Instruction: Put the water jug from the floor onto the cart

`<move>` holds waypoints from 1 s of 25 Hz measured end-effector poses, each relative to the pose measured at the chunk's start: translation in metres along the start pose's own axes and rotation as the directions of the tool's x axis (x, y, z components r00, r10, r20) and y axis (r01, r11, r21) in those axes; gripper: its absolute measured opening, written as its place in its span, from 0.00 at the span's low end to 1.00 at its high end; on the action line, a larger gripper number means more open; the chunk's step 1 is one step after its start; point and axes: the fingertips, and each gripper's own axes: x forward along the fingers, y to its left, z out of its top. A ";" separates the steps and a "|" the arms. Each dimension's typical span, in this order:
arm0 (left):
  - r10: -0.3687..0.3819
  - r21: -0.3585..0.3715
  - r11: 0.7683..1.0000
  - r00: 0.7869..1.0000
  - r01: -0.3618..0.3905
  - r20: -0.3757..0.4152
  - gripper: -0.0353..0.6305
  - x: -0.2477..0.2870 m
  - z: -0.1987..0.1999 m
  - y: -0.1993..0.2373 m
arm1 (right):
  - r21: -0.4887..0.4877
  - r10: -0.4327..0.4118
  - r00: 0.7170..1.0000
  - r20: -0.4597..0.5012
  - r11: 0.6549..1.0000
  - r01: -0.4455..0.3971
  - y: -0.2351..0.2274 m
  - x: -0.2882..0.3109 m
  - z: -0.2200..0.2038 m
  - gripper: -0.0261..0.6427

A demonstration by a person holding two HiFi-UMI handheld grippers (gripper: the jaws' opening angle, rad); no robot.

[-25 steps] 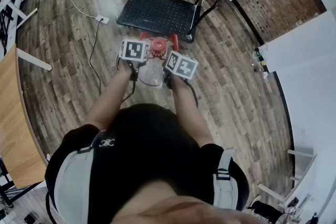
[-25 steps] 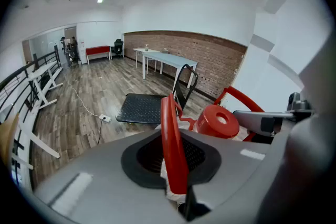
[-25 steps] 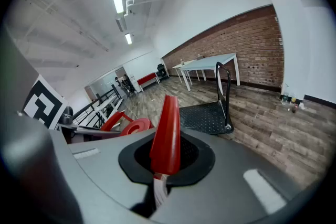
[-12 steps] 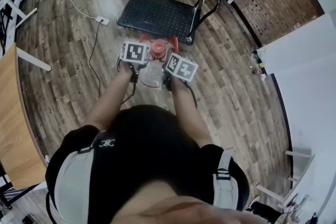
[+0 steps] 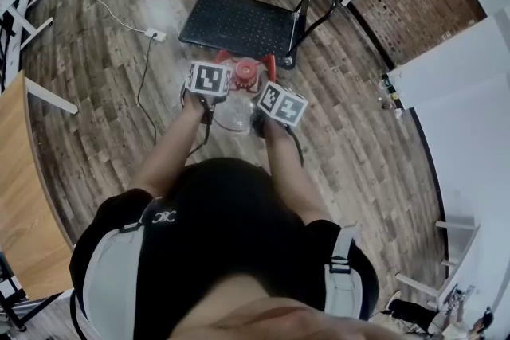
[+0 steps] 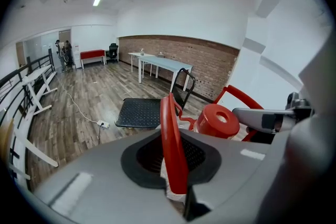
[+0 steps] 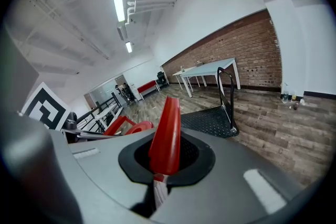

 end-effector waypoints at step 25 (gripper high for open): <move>-0.053 0.113 0.992 0.997 0.059 -0.055 0.09 0.055 -0.009 0.025 | 0.082 -0.016 0.997 -0.078 0.996 0.023 -0.005 0.050 -0.047 0.06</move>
